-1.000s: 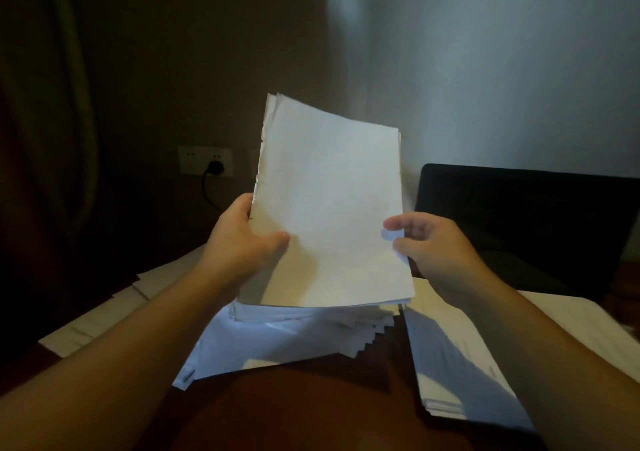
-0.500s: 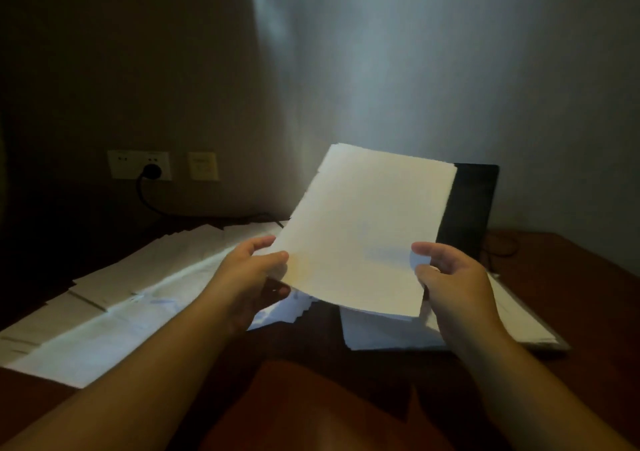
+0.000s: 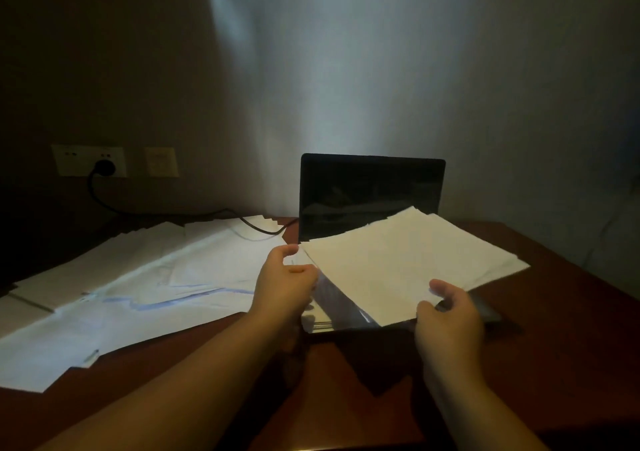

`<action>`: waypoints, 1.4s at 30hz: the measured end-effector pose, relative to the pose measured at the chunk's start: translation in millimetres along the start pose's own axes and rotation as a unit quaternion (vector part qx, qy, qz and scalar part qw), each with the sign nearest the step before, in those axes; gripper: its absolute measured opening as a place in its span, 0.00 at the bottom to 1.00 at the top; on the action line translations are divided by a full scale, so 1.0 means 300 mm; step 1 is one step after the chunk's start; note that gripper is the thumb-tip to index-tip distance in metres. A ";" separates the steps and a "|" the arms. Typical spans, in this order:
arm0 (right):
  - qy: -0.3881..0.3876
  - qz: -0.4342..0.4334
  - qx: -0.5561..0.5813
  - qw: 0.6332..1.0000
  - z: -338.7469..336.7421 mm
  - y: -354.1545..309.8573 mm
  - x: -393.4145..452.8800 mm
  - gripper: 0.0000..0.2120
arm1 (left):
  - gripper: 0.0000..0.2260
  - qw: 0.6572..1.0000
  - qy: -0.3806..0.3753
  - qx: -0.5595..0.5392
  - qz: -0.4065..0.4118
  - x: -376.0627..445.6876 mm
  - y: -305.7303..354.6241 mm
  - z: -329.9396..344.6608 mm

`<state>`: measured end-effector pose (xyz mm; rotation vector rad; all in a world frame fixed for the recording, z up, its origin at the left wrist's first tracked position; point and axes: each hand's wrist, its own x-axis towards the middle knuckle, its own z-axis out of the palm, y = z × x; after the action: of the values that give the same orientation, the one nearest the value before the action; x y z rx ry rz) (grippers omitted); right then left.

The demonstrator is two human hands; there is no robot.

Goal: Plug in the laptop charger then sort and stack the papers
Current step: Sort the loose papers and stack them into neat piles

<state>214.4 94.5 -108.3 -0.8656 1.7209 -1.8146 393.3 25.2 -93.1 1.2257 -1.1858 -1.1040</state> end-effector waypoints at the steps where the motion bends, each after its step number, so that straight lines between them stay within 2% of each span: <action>1: 0.000 0.005 0.002 1.000 0.005 0.006 -0.001 0.18 | 0.19 0.999 0.005 0.033 0.028 -0.003 -0.011 0.000; 4: -0.005 0.013 0.012 1.000 0.033 0.025 -0.008 0.15 | 0.19 0.989 -0.004 0.125 0.073 -0.009 -0.028 -0.008; 6: -0.012 0.025 0.028 0.999 0.061 0.033 -0.020 0.15 | 0.19 0.983 -0.015 0.170 0.062 -0.009 -0.034 -0.017; 11: -0.033 0.049 0.033 0.998 0.115 0.056 -0.046 0.21 | 0.20 0.969 -0.043 0.236 0.065 -0.018 -0.061 -0.030; 17: -0.064 0.036 -0.067 0.995 0.106 0.073 -0.025 0.21 | 0.23 0.957 -0.090 0.265 0.069 -0.034 -0.092 -0.024; 22: -0.060 -0.045 -0.193 0.978 0.043 0.050 0.014 0.11 | 0.29 0.941 -0.108 0.308 0.084 -0.017 -0.114 -0.004; 26: -0.017 -0.152 -0.297 0.943 -0.007 0.046 0.077 0.11 | 0.26 0.966 -0.074 0.246 0.027 0.007 -0.100 0.015; 28: 0.028 -0.191 -0.402 0.895 -0.043 0.057 0.152 0.14 | 0.25 0.974 -0.039 0.225 -0.007 0.023 -0.081 0.020; 30: 0.042 -0.163 -0.504 0.847 -0.087 0.064 0.234 0.19 | 0.25 0.980 -0.003 0.193 -0.035 0.040 -0.058 0.027; 31: 0.031 -0.130 -0.530 0.837 -0.109 0.067 0.270 0.22 | 0.25 0.983 0.012 0.174 -0.050 0.047 -0.047 0.032; 34: -0.008 -0.053 -0.548 0.835 -0.134 0.099 0.328 0.25 | 0.24 0.987 0.038 0.105 -0.118 0.066 -0.014 0.044; 37: -0.003 -0.082 -0.573 0.815 -0.120 0.135 0.320 0.22 | 0.15 0.982 0.026 0.002 -0.190 0.083 0.021 0.056; 39: 0.003 -0.100 -0.577 0.810 -0.116 0.143 0.315 0.21 | 0.08 0.971 0.004 -0.022 -0.236 0.091 0.045 0.061; 40: 0.004 -0.107 -0.579 0.808 -0.115 0.145 0.317 0.21 | 0.08 0.968 -0.005 -0.013 -0.249 0.095 0.051 0.060; 42: -0.003 -0.123 -0.579 0.806 -0.108 0.153 0.319 0.20 | 0.15 0.964 -0.038 0.014 -0.264 0.110 0.058 0.060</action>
<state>122.3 43.4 -143.2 -1.5638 2.8001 -0.6561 377.6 -8.2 -74.4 1.5858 -0.9522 -1.5368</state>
